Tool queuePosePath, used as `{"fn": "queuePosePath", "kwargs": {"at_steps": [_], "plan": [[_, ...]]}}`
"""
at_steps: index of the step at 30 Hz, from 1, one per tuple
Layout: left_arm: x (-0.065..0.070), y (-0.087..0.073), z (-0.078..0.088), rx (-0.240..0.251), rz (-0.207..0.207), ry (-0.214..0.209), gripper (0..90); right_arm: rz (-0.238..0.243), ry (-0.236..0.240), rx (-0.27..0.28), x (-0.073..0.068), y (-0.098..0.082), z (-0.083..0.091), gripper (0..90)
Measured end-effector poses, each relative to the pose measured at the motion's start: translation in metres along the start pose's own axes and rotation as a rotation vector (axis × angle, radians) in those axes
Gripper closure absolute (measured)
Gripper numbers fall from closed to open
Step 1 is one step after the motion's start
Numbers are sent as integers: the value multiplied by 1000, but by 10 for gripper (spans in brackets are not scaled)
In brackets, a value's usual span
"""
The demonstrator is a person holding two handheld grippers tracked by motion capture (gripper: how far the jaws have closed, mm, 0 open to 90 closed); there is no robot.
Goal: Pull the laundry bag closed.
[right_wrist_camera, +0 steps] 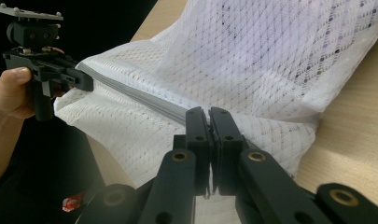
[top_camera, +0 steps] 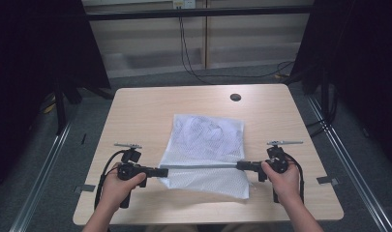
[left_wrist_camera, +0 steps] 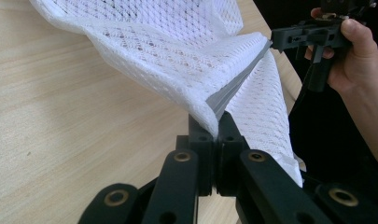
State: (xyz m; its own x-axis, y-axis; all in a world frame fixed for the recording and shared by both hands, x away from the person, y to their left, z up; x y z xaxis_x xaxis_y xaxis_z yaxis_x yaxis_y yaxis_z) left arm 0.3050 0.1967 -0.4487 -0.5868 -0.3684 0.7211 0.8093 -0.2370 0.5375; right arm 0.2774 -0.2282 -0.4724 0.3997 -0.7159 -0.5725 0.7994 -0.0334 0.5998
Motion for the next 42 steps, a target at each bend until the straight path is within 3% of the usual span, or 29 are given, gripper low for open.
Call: {"fn": "queuePosePath", "kwargs": {"at_steps": [26, 30, 42], "plan": [[-2, -2, 5, 11, 8, 17, 882, -1, -31, 9, 9, -4, 11, 877], [-4, -3, 7, 13, 19, 13, 882, -24, -18, 17, 14, -6, 16, 877], [-2, -5, 5, -4, 12, 25, 882, -4, -39, 14, 14, -7, 18, 878]]}}
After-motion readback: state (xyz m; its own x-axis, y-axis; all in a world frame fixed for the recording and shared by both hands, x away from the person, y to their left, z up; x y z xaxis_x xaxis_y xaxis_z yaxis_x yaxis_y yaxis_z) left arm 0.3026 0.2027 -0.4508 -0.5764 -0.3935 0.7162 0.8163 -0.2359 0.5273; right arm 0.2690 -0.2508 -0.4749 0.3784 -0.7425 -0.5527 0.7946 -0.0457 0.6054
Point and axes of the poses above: each handheld gripper's, and its own axes: z roughly backward along the jaws, y roughly out of its top, x roughly to its right, the point moved 1 cm from there along -z, roughly forward along the jaws, and after that the axes turned 9 degrees about -y, right-handed, at the moved point
